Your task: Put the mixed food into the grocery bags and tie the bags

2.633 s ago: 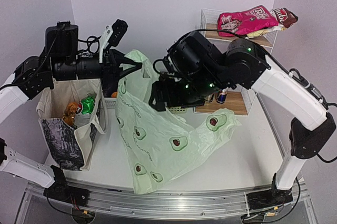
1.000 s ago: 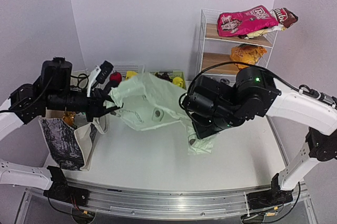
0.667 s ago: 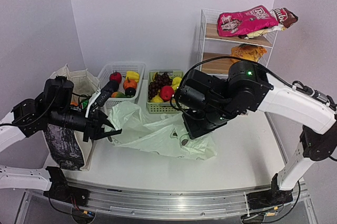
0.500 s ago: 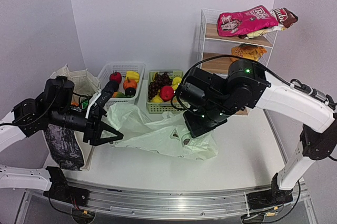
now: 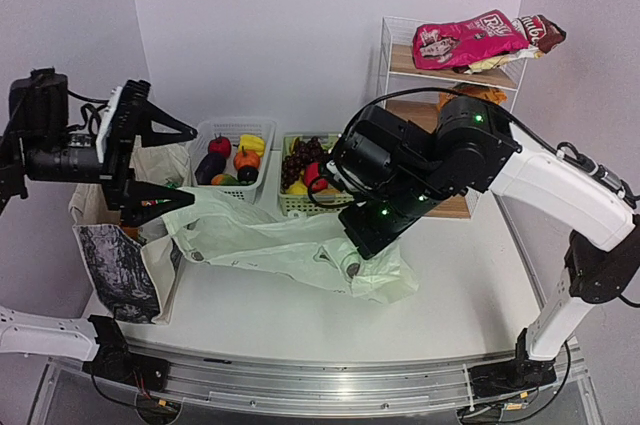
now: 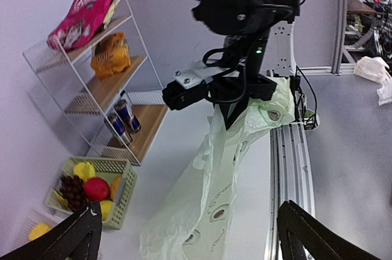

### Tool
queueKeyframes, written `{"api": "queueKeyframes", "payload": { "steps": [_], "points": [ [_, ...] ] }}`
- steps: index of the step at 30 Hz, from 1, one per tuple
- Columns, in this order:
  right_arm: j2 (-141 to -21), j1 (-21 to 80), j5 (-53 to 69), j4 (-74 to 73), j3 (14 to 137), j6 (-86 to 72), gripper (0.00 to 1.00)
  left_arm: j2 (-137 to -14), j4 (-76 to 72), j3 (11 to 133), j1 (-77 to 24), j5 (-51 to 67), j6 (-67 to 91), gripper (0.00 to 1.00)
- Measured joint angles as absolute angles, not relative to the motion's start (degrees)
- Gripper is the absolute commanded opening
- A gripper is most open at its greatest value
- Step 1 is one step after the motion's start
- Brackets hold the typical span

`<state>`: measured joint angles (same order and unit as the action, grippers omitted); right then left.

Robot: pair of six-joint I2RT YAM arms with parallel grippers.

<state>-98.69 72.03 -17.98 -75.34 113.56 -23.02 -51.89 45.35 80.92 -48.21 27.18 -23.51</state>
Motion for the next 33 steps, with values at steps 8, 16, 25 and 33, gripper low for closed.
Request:
{"api": "queueKeyframes", "payload": {
  "steps": [8, 16, 25, 33],
  "points": [
    [-100.3, 72.0, -16.1, -75.4, 117.9, -19.2, 0.0, -65.0, 53.3, 89.9, -51.7, 25.2, -37.3, 0.92],
    [-100.5, 72.0, -16.1, -75.5, 118.1, -18.8, 0.0, -73.7, 63.1, 87.3, -58.8, 20.5, -42.0, 0.85],
    [-100.9, 72.0, -16.0, -75.5, 118.8, -17.9, 0.0, -71.4, 58.4, 80.3, -59.5, 10.0, -41.7, 0.67],
    [-100.9, 72.0, -15.1, -75.6, 118.8, -17.0, 0.0, -69.6, 59.4, 82.2, -59.4, 12.1, -42.0, 0.82]
  ]
}}
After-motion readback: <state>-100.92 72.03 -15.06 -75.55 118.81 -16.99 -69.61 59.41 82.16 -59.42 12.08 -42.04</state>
